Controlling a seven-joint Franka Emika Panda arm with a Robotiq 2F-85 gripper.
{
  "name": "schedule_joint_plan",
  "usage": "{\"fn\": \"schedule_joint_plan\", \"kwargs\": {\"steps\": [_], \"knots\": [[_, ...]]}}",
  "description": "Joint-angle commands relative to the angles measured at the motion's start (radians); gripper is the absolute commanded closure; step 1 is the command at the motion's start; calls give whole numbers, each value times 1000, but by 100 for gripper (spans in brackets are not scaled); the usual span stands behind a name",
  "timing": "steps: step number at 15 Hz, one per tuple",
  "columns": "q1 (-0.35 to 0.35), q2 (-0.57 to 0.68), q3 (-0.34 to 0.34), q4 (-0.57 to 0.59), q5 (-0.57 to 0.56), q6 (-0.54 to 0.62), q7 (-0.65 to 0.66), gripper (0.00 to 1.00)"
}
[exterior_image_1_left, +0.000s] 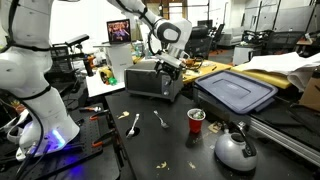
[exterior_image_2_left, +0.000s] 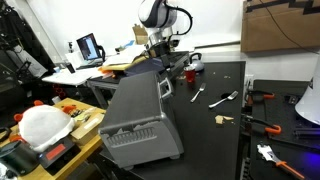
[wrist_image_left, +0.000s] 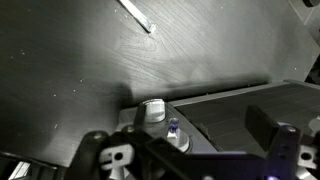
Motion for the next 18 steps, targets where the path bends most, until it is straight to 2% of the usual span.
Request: {"fn": "schedule_joint_plan", "kwargs": {"steps": [1, 13, 14, 15, 18], "knots": [[25, -9, -3, -13, -42, 7, -8, 0], [61, 33, 5, -11, -108, 75, -10, 0], [61, 34, 5, -10, -115, 79, -10, 25], [62, 37, 6, -9, -119, 83, -11, 26], [60, 41, 8, -5, -117, 90, -11, 49]]}}
